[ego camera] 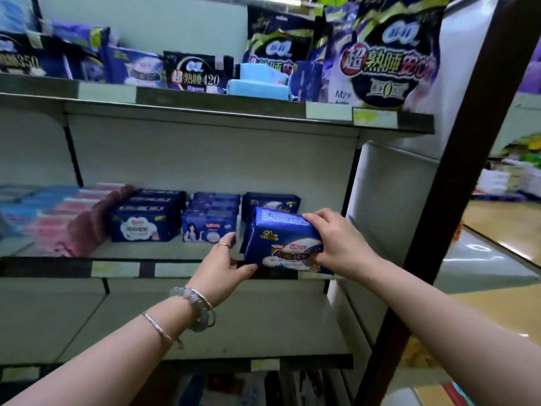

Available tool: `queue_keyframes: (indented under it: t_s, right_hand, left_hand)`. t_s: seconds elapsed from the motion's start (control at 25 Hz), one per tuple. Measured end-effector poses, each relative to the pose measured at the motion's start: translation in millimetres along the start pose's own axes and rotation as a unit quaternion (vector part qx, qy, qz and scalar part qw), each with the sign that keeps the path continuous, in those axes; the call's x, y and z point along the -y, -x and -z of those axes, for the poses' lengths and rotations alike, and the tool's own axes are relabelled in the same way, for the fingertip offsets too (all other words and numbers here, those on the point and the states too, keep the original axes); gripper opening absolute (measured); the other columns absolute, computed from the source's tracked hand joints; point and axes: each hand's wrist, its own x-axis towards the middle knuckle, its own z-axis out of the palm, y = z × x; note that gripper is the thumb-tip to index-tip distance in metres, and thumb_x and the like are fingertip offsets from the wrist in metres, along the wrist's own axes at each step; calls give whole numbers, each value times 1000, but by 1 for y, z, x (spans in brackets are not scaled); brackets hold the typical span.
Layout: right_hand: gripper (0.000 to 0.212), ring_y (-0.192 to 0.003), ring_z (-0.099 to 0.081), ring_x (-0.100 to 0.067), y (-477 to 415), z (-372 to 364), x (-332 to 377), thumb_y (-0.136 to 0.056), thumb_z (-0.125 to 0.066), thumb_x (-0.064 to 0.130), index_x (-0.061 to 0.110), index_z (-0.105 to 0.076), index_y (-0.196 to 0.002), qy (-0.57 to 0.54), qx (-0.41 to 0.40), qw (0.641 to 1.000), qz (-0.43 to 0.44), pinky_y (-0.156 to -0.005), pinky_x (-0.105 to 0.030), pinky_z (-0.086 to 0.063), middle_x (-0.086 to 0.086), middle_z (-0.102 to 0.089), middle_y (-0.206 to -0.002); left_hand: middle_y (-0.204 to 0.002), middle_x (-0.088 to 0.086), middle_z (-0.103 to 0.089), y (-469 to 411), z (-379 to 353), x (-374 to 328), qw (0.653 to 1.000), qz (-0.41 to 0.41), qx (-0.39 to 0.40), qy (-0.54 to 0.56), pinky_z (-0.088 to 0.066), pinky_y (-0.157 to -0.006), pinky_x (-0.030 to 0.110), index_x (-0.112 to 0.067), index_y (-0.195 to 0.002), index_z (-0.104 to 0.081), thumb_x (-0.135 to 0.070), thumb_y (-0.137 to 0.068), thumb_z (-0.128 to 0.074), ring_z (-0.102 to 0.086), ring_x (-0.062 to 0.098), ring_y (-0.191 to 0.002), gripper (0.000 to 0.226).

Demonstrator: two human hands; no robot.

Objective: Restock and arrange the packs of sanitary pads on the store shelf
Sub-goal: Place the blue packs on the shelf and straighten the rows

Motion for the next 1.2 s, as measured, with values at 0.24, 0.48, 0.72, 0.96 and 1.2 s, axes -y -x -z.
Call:
queue_keyframes:
  t_s: [0.24, 0.48, 0.72, 0.96, 1.2]
  right_hand:
    - [85, -120, -42, -24, -71, -68, -48, -70, -75, 29, 24, -31, -144, -29, 47, 997, -44, -98, -29, -38, -4, -41, -135]
    - [83, -124, -41, -23, -141, -149, -81, -73, -72, 31, 20, -31, -144, -22, 87, 996, 17, -103, -28, -30, -6, -40, -140]
    - [77, -129, -35, -23, -188, -176, -103, -80, -65, 31, 17, -27, -146, 13, 77, 996, 43, -107, -28, -23, -5, -36, -143]
    - [78, -131, -30, -23, -212, -191, -106, -80, -66, 30, 14, -27, -145, 10, 88, 995, 50, -108, -30, -21, -8, -35, -141]
    - [87, -133, -25, -25, -223, -191, -104, -78, -68, 37, 16, -20, -147, 37, 135, 990, 26, -111, -34, -19, -8, -29, -145]
  left_hand:
    - [-129, 8, -47, -67, 9, 19, 989, 39, -14, -144, -44, -89, 27, -14, -131, -43, -39, -90, -53, -55, 19, -104, 49]
    - [-151, 3, -22, -157, 0, 37, 963, 30, -24, -266, -30, -107, 26, -18, -142, -29, -35, -93, -51, -32, 19, -134, 57]
    - [-156, 5, -5, -204, -23, 70, 918, 102, 55, -379, -24, -113, 38, -23, -148, -10, -41, -92, -49, -14, 24, -143, 71]
    - [-145, 3, -38, -231, -17, 66, 905, 99, 91, -405, -33, -104, 30, -17, -140, -37, -32, -95, -44, -37, 22, -131, 48]
    - [-143, 9, -40, -239, -8, 70, 896, 110, 137, -409, -36, -103, 31, -22, -141, -36, -26, -94, -44, -42, 25, -128, 48]
